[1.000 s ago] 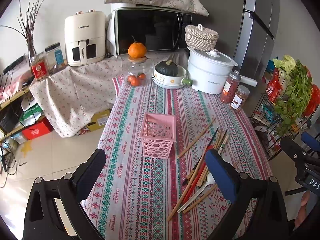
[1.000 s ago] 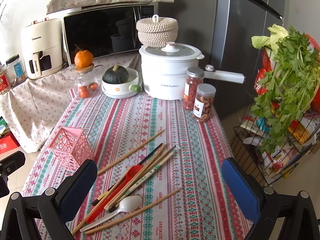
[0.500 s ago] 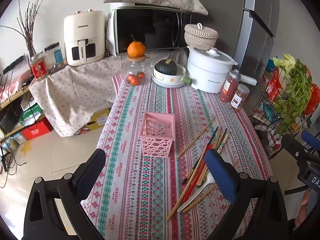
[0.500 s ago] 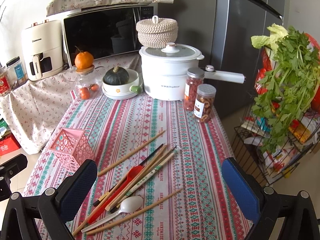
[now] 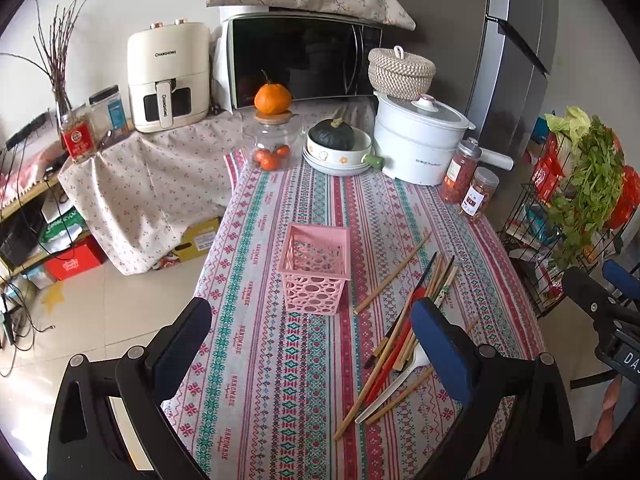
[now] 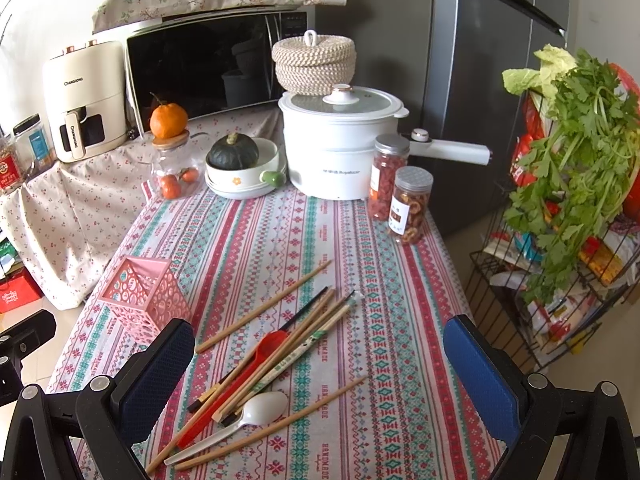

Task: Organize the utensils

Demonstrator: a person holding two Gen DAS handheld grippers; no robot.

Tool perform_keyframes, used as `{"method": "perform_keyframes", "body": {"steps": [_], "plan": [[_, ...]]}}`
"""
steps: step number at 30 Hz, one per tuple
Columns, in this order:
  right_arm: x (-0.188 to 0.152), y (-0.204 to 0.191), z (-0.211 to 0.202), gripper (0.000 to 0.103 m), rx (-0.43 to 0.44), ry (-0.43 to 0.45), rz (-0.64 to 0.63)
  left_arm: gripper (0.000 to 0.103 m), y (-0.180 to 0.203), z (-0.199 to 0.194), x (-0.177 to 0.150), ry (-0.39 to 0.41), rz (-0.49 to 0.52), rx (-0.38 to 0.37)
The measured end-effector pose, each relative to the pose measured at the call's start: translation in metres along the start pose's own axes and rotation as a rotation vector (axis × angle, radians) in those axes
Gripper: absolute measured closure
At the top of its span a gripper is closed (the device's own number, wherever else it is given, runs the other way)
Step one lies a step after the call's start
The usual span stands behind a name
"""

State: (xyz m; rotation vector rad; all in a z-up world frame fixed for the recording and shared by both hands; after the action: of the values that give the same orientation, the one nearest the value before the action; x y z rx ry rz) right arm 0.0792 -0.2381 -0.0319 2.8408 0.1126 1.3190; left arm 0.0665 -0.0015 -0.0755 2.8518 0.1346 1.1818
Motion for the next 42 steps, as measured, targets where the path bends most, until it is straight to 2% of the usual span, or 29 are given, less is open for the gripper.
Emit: {"method": "perform_keyframes", "body": {"steps": [32,36,42], "plan": [[-0.004,0.000,0.011,0.001,0.018,-0.034,0.014,0.002,0.006,-0.005,0.005,0.014,0.030,-0.004],[-0.006,0.006,0.024,0.001,0.022,-0.080,0.019,0.002,0.013,0.002,0.008,0.003,0.055,-0.016],[-0.020,0.035,0.065,0.001,0.045,-0.218,0.085,0.002,0.046,0.026,0.014,-0.057,0.191,-0.049]]}}
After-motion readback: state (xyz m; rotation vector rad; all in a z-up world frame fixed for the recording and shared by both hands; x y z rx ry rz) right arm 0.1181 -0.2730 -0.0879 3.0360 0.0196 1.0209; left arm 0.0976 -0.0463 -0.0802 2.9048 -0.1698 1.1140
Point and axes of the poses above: each gripper's, at about its wrist camera, not at the fingertips, and z roughly the way its jaws point, y to its right, x to its top, the point moved 9 cm from there along z, roughly the way its jaws point, and after that the axes turned 2 degrees about -z, right-handed, at the moved point
